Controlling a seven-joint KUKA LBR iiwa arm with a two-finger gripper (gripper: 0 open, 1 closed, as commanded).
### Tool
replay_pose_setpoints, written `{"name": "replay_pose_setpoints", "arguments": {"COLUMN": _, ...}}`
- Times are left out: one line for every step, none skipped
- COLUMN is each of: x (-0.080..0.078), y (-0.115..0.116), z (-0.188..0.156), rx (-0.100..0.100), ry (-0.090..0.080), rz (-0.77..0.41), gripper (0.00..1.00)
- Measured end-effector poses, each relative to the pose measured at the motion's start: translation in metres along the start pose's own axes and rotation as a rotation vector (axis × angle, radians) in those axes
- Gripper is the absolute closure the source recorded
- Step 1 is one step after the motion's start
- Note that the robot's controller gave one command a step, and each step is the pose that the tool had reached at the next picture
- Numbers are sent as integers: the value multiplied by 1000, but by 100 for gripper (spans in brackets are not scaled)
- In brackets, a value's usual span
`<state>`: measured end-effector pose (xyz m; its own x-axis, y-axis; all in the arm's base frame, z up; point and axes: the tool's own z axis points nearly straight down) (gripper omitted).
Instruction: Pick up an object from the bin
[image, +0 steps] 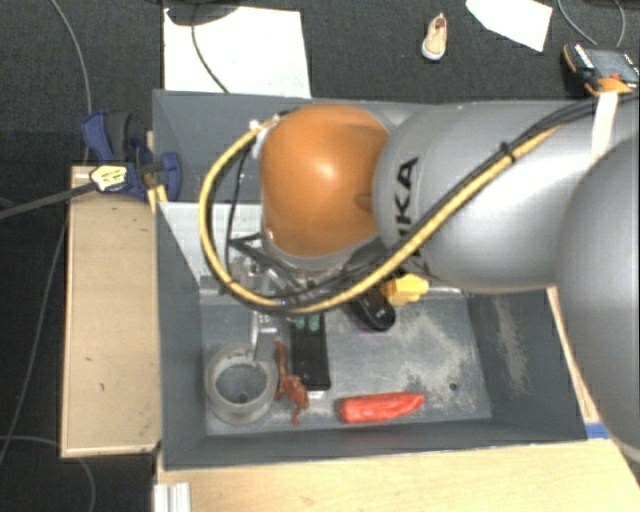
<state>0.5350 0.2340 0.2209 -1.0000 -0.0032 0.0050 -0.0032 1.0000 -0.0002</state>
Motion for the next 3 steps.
{"name": "replay_pose_setpoints", "arguments": {"x": -2, "y": -1, "z": -4, "rx": -2, "ry": -7, "rz": 6, "gripper": 0}}
{"name": "replay_pose_setpoints", "arguments": {"x": 39, "y": -42, "z": 150, "rx": -6, "ry": 1, "rz": -145, "gripper": 0}}
{"name": "replay_pose_setpoints", "arguments": {"x": 53, "y": -54, "z": 74, "rx": -6, "ry": -21, "rz": -149, "gripper": 0}}
